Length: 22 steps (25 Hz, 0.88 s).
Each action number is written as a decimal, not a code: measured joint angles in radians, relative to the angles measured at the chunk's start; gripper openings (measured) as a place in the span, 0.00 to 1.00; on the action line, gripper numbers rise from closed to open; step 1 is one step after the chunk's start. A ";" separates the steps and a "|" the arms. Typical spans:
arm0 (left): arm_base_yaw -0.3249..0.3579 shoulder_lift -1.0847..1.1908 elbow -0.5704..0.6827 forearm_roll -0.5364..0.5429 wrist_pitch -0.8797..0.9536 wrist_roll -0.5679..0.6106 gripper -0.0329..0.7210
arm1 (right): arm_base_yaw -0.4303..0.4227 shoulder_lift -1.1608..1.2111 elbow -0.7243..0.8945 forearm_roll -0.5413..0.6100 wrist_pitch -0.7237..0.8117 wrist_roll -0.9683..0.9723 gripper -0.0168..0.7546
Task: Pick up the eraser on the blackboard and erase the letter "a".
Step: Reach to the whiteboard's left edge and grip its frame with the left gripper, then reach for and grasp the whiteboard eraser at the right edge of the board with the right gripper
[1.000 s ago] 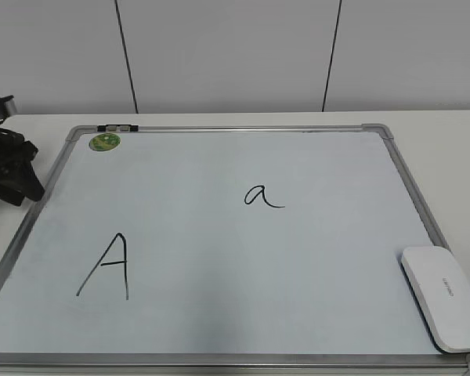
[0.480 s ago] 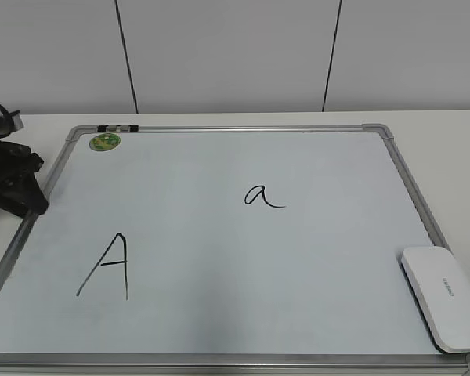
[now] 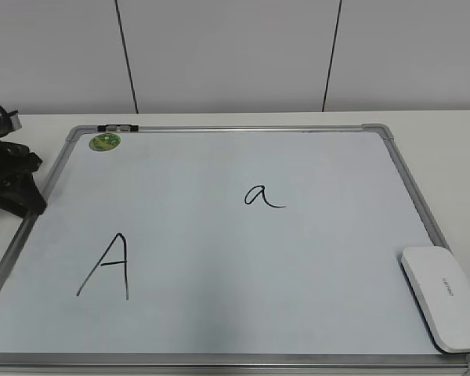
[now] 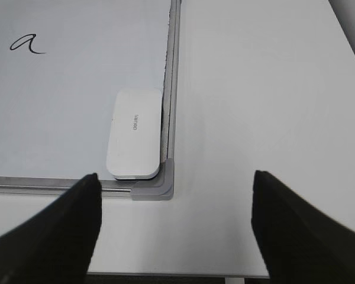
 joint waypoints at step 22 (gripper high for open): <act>0.004 0.004 -0.010 -0.002 0.019 0.000 0.09 | 0.000 0.123 -0.035 0.033 -0.013 -0.048 0.78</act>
